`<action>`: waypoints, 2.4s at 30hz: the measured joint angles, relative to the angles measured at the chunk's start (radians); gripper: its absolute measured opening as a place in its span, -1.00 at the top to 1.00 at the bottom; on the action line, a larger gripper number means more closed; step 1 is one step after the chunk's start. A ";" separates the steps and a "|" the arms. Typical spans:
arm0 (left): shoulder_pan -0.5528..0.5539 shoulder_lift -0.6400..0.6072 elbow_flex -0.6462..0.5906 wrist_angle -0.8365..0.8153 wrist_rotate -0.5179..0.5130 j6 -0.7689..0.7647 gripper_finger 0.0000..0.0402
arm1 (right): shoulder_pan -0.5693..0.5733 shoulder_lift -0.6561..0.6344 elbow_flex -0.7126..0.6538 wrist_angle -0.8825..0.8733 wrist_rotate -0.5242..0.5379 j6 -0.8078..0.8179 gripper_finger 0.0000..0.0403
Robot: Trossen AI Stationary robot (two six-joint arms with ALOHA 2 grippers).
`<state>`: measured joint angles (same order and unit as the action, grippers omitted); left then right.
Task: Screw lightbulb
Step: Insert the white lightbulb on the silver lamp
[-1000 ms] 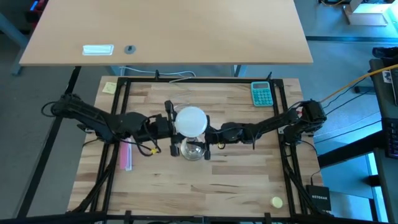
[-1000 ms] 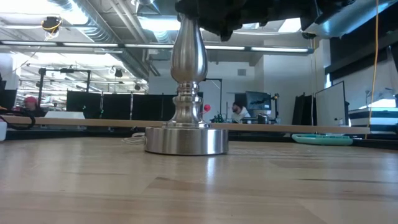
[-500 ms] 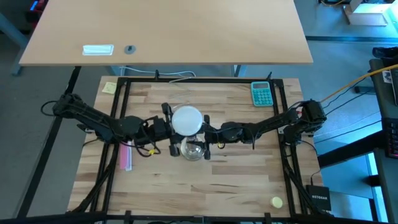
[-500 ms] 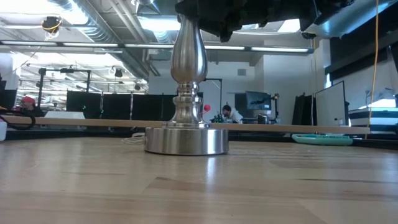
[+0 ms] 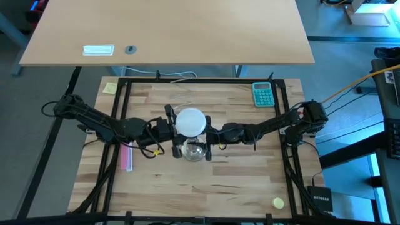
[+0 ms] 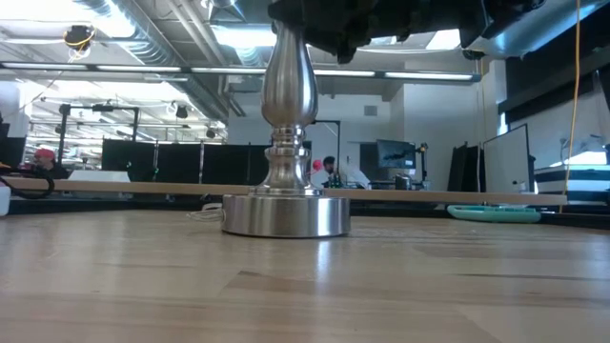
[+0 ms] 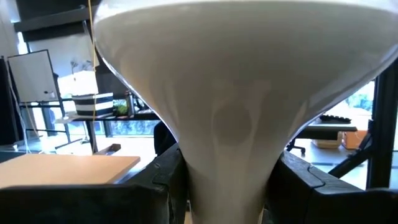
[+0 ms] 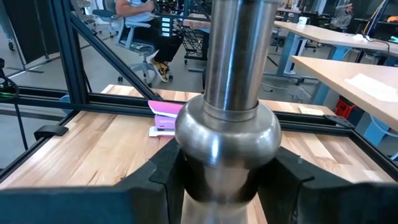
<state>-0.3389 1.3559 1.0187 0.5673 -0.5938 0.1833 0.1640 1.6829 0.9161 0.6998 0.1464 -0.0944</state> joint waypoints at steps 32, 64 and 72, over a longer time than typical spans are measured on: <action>-0.074 -0.031 0.002 0.108 0.127 0.056 0.31 | 0.007 -0.011 0.134 -0.017 -0.398 0.006 0.26; -0.011 -0.030 -0.016 0.177 0.000 0.166 0.32 | 0.012 -0.001 0.076 -0.196 0.156 0.063 0.25; -0.024 -0.052 -0.016 0.118 0.025 0.161 0.32 | 0.014 -0.181 0.071 -0.509 0.119 0.103 -0.81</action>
<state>-0.3631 1.3034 1.0027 0.6850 -0.5687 0.3443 0.1783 1.5022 0.9871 0.1908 0.2658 0.0086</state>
